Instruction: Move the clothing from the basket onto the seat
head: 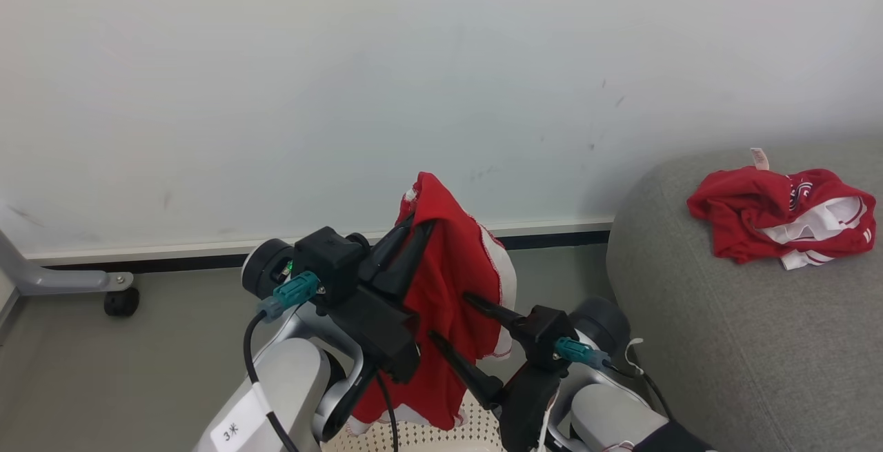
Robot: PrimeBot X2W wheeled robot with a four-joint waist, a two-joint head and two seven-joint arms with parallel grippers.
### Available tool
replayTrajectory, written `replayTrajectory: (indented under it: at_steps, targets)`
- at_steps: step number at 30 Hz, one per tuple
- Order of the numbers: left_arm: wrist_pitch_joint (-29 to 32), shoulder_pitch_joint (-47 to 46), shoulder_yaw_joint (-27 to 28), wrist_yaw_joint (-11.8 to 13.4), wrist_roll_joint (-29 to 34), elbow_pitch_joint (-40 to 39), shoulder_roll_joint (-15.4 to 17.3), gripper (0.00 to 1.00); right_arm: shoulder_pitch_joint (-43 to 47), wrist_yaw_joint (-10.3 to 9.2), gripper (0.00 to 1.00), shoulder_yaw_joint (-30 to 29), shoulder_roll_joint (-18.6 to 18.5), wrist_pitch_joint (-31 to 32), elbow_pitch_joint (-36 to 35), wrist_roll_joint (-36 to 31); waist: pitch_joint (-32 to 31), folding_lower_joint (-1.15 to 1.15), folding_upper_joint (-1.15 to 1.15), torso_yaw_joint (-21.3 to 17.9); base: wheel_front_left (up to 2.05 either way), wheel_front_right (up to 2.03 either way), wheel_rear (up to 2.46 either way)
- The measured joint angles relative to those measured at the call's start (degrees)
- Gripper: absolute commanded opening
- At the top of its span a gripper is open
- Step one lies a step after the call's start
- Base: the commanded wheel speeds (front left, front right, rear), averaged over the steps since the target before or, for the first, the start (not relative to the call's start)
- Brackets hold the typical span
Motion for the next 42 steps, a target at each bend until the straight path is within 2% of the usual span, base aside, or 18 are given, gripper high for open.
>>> replayTrajectory:
  at_steps: [4,9,10,11,12,13,20,22,24,25,26,35,42]
  targets:
    - [1.1,0.0,-0.8,0.0,0.0,-1.1,-0.3,0.0,-3.2,0.0,1.0,5.0,0.0,0.0,1.1,3.3,0.2,0.0,0.0,0.6,0.0,0.0,0.0]
    - [1.9,0.0,-1.3,0.0,-0.2,-2.0,-0.8,0.0,-5.8,0.0,1.0,8.1,0.0,0.0,2.3,6.6,0.6,0.0,0.0,1.2,0.0,0.0,0.0]
    - [2.0,0.0,-1.3,0.0,-0.3,-2.1,-0.9,0.0,-6.2,0.0,0.78,8.5,0.0,0.0,2.3,7.3,0.7,0.0,0.0,1.3,0.0,0.0,0.0]
    - [2.2,0.0,-1.3,0.0,-0.3,-2.2,-0.9,0.0,-6.4,0.0,0.44,9.0,0.0,0.0,2.3,7.9,0.8,0.0,0.0,1.4,0.0,0.0,0.0]
    - [2.2,0.0,-1.3,0.0,-0.5,-2.4,-0.9,0.0,-6.7,0.0,0.26,9.4,0.0,0.0,2.3,8.5,0.8,0.0,0.0,1.4,0.0,0.0,0.0]
    - [2.3,0.0,-1.3,0.0,-0.6,-2.4,-0.9,0.0,-6.9,0.0,0.0,9.9,0.0,0.0,2.4,9.1,0.9,0.0,0.0,1.5,0.0,0.0,0.0]
    - [2.4,1.7,0.4,1.1,-2.2,-3.2,0.4,0.0,-7.3,0.0,0.0,11.9,0.1,-0.1,2.1,13.1,1.3,0.0,0.0,0.6,0.0,0.0,0.0]
    - [2.4,2.1,0.7,1.1,-2.2,-3.2,0.7,0.07,-7.3,0.01,0.0,12.0,0.1,-0.1,2.2,13.8,1.3,0.0,0.0,0.3,0.0,0.0,0.0]
    - [2.4,3.0,1.2,1.5,-2.6,-3.1,1.1,0.41,-7.3,0.01,0.0,11.9,0.1,-0.1,2.2,14.5,1.4,0.0,0.0,-0.3,0.0,0.0,0.0]
    - [2.4,3.4,1.6,1.6,-2.8,-3.1,1.3,0.86,-7.4,0.01,0.0,11.7,0.1,-0.1,2.2,14.9,1.4,0.0,0.0,-0.6,0.0,0.0,0.0]
    - [2.4,3.9,1.9,1.6,-3.1,-3.1,1.4,1.0,-7.5,0.0,0.0,11.4,0.1,-0.1,2.2,15.1,1.5,0.0,0.0,-1.0,0.0,0.0,0.0]
    - [1.2,7.5,3.9,2.6,-3.6,-2.8,2.8,1.0,-9.8,0.0,0.0,6.5,-0.3,-0.1,2.4,17.0,1.9,0.0,0.0,-4.8,0.0,0.0,0.0]
    - [0.3,11.0,3.2,2.5,-4.0,-3.0,3.3,1.0,-9.9,0.0,0.0,2.8,-4.3,-0.1,2.3,17.1,2.1,0.0,0.0,-8.3,0.0,0.0,0.0]
